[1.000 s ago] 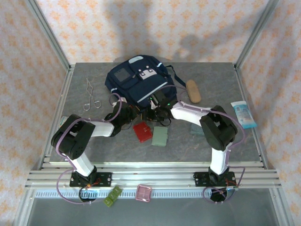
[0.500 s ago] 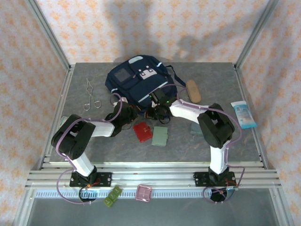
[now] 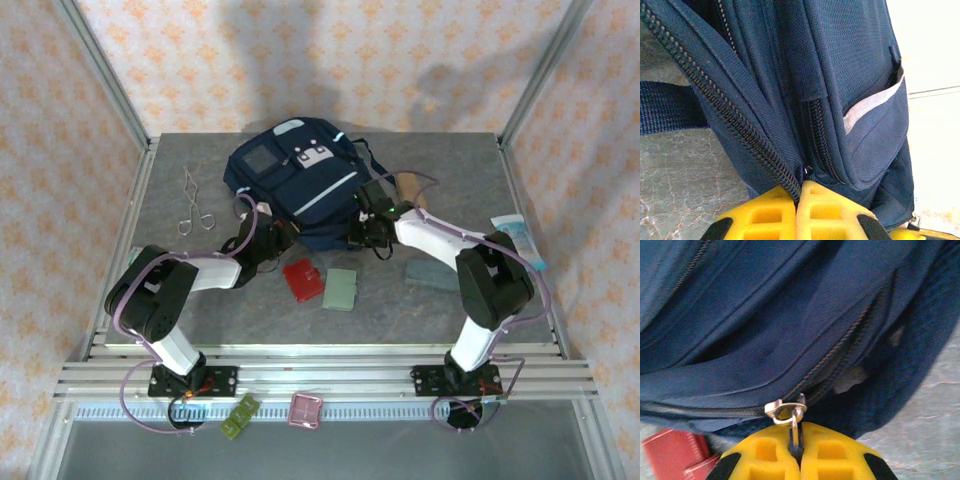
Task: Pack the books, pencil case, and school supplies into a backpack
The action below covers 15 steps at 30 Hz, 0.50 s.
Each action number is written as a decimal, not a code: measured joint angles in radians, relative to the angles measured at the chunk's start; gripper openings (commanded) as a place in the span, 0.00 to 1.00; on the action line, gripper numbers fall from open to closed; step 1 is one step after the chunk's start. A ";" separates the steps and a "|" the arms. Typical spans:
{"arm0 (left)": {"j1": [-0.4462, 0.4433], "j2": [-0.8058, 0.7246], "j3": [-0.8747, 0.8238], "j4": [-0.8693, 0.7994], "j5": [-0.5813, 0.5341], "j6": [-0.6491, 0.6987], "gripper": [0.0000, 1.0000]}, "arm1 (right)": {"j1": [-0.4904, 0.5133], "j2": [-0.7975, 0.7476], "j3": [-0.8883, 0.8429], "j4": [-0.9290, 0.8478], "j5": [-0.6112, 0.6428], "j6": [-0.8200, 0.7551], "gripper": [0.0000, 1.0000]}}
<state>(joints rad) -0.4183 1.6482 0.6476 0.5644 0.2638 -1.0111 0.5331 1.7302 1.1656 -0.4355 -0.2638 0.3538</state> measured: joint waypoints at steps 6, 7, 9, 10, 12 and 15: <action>0.007 0.000 0.066 -0.093 0.011 0.046 0.00 | 0.002 -0.007 -0.003 -0.003 0.084 -0.035 0.00; 0.010 0.000 0.084 -0.118 0.013 0.054 0.00 | 0.004 -0.015 -0.007 -0.002 0.084 -0.042 0.00; 0.020 0.006 0.130 -0.175 0.015 0.075 0.00 | 0.021 -0.041 -0.012 -0.003 0.085 -0.053 0.00; 0.026 0.011 0.151 -0.200 0.014 0.085 0.00 | 0.033 -0.056 -0.014 -0.003 0.086 -0.056 0.00; 0.040 0.026 0.196 -0.260 0.013 0.106 0.00 | 0.064 -0.087 -0.014 -0.002 0.079 -0.061 0.00; 0.068 0.050 0.245 -0.343 0.006 0.130 0.00 | 0.118 -0.105 -0.010 0.007 0.053 -0.060 0.00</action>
<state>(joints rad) -0.3504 1.6985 0.8925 0.2211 0.2703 -0.8806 0.6514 1.6249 1.1561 -0.4286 -0.2104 0.2943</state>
